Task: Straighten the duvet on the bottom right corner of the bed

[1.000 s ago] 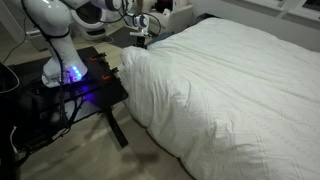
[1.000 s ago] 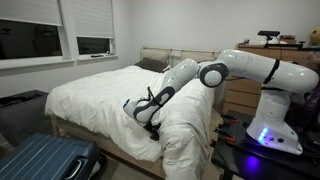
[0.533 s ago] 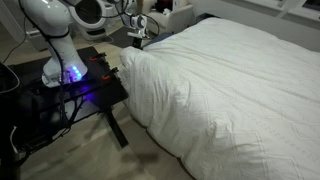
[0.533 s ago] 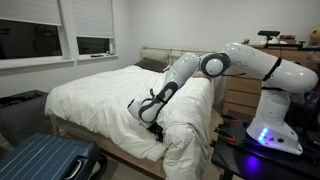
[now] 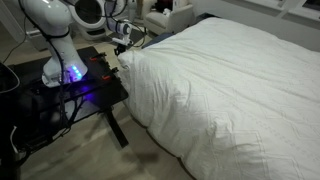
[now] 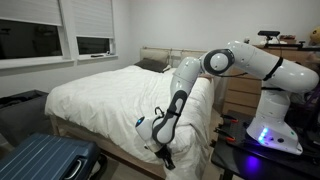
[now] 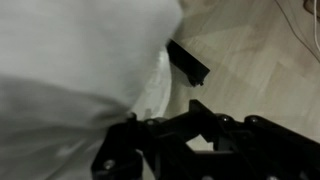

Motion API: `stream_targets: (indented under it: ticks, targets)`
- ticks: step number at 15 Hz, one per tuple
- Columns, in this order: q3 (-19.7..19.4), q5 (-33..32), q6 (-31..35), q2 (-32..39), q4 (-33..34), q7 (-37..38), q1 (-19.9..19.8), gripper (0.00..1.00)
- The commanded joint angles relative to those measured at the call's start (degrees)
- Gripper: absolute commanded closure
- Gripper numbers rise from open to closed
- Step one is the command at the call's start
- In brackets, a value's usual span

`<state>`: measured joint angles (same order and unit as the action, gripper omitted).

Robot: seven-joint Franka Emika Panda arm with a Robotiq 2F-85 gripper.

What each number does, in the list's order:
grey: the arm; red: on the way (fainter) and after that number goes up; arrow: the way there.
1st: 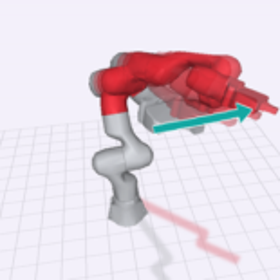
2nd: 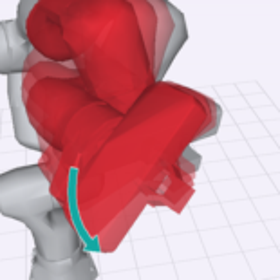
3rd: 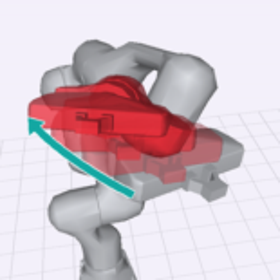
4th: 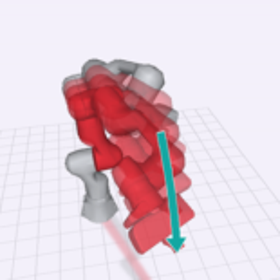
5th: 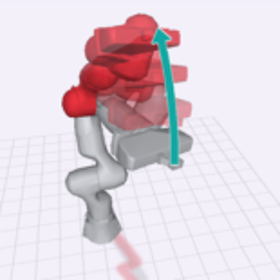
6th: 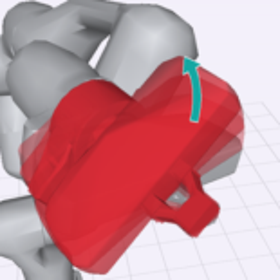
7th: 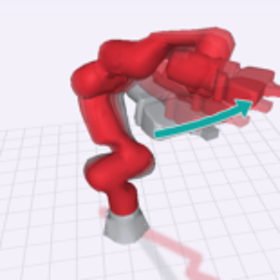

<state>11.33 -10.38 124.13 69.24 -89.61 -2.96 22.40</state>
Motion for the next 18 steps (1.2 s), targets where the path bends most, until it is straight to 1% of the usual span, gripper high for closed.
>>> stream_targets:
  ticks: [1,3,5,8,12,14,18]
  targets:
    - [0.6,-0.3,11.4,1.2,-6.2,5.5,4.6,1.0]
    - [-0.6,-0.9,17.5,2.3,-7.6,8.8,7.9,1.0]
    - [-2.8,-1.3,23.3,2.3,-8.7,12.0,10.9,1.0]
    - [-5.8,0.0,31.8,-0.5,-10.8,14.8,12.3,1.0]
    - [-10.8,1.2,41.7,-7.5,-14.4,18.0,13.7,1.0]
    - [-12.2,2.0,42.1,-12.6,-17.4,18.0,13.5,1.0]
    - [-14.6,2.4,37.6,-23.1,-22.3,19.1,14.1,1.0]
